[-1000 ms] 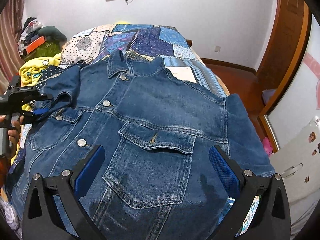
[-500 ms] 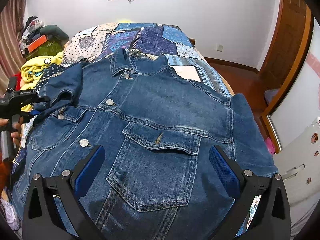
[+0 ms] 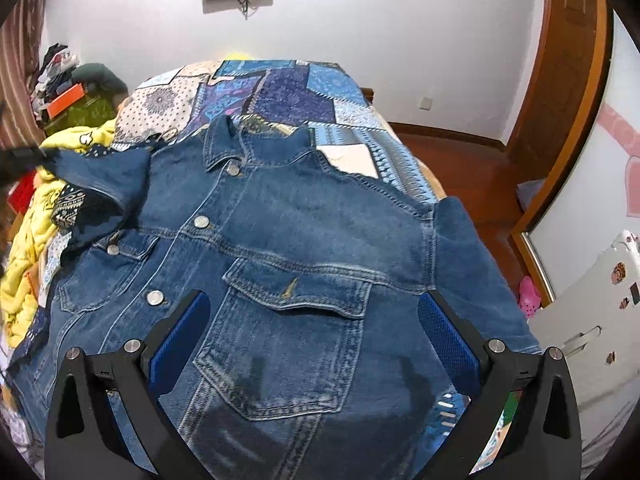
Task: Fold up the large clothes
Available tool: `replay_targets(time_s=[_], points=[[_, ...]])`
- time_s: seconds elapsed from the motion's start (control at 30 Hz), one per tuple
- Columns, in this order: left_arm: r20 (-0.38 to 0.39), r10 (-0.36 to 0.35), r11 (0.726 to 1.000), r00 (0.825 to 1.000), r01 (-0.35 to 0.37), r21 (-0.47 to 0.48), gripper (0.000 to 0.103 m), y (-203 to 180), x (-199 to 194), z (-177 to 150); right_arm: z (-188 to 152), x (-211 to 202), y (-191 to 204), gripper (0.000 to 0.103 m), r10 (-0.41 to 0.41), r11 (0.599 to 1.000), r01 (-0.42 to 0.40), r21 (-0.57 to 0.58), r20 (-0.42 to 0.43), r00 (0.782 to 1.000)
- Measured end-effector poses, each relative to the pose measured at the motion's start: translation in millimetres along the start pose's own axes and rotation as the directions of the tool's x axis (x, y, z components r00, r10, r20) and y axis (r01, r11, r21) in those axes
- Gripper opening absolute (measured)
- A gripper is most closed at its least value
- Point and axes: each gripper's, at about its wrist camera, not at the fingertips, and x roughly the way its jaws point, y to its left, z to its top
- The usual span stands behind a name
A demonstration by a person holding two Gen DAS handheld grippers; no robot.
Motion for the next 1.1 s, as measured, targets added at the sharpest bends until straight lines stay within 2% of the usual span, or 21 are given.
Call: replay_targets(time_s=[0.1, 0.2, 0.37, 0.57, 0.63, 0.77, 0.87, 0.93, 1.03, 1.1], points=[[0.082, -0.038, 0.996, 0.996, 0.031, 0.081, 0.013, -36, -20, 25, 2, -5, -7, 0.103, -0.010, 1.000, 0.010, 0.016, 0.019, 1.000], [0.126, -0.127, 0.985, 0.984, 0.110, 0.135, 0.011, -74, -37, 39, 4, -10, -16, 0.103, -0.015, 0.999, 0.014, 0.038, 0.037, 0.999], [0.100, -0.257, 0.950, 0.961, 0.232, 0.209, 0.008, -141, -34, 42, 2, -20, -31, 0.103, -0.042, 0.998, 0.039, 0.058, 0.060, 0.997], [-0.050, -0.387, 0.881, 0.921, 0.385, 0.274, 0.007, -222, -13, -1, -3, -25, -52, 0.103, -0.074, 0.994, 0.068, 0.087, 0.060, 0.995], [-0.127, -0.398, 0.859, 0.909, 0.417, 0.298, 0.007, -249, 2, -27, -6, -24, -59, 0.103, -0.086, 0.992, 0.080, 0.099, 0.051, 0.995], [-0.276, -0.384, 0.834, 0.881, 0.459, 0.306, 0.007, -280, 36, -72, -11, -21, -71, 0.103, -0.106, 0.988, 0.102, 0.112, 0.032, 0.994], [-0.391, -0.379, 0.830, 0.839, 0.495, 0.257, 0.007, -291, 64, -102, -16, -19, -80, 0.103, -0.119, 0.986, 0.116, 0.118, 0.016, 0.993], [-0.473, -0.384, 0.827, 0.793, 0.524, 0.206, 0.007, -297, 79, -121, -19, -16, -86, 0.103, -0.126, 0.984, 0.125, 0.129, 0.000, 0.992], [-0.541, -0.372, 0.821, 0.754, 0.539, 0.188, 0.007, -304, 86, -139, -24, -12, -96, 0.103, -0.128, 0.980, 0.130, 0.151, -0.021, 0.992], [-0.557, -0.362, 0.812, 0.748, 0.546, 0.207, 0.009, -311, 82, -149, -28, -9, -101, 0.103, -0.126, 0.977, 0.130, 0.167, -0.033, 0.991]])
